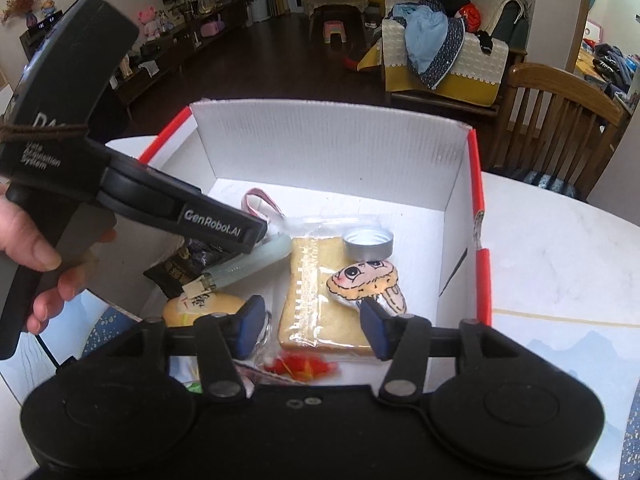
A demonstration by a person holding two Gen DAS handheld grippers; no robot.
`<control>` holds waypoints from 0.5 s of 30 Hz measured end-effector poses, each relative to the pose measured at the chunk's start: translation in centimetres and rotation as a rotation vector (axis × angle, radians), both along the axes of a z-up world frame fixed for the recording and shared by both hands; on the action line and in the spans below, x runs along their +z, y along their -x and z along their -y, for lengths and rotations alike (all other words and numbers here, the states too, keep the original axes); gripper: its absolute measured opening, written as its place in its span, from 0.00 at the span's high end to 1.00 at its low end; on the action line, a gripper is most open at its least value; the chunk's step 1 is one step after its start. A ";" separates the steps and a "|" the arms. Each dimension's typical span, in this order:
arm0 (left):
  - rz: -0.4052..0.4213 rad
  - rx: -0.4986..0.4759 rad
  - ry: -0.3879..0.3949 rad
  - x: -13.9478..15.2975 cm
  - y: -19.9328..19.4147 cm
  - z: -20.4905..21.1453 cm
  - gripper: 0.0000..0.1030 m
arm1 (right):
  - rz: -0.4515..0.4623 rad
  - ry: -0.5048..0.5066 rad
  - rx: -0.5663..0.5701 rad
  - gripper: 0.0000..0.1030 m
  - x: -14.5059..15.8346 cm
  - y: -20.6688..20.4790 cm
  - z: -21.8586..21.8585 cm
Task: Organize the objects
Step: 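Open both tools to release the tube and keychain into the box, then withdraw both tools from the box toward the plastic bag and candy packet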
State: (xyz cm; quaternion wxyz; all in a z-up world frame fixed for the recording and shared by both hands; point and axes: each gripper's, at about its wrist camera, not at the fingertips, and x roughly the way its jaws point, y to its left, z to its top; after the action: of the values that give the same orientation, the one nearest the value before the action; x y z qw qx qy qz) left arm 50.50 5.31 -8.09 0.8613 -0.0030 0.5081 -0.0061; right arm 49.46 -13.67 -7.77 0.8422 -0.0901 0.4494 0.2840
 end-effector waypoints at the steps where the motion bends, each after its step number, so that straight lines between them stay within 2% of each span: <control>1: 0.009 -0.001 0.005 0.4 0.3 0.0 0.32 | 0.004 -0.006 -0.002 0.45 0.3 0.1 0.2; 15: 0.118 -0.019 0.002 6.3 6.3 1.0 0.32 | 0.069 -0.053 0.006 0.43 5.0 3.3 2.1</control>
State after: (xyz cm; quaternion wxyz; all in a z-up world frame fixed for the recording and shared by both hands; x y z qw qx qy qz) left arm 44.20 4.30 -1.80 0.8896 0.0012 0.4564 -0.0149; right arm 46.15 -15.79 -2.78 0.8583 -0.0789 0.4122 0.2952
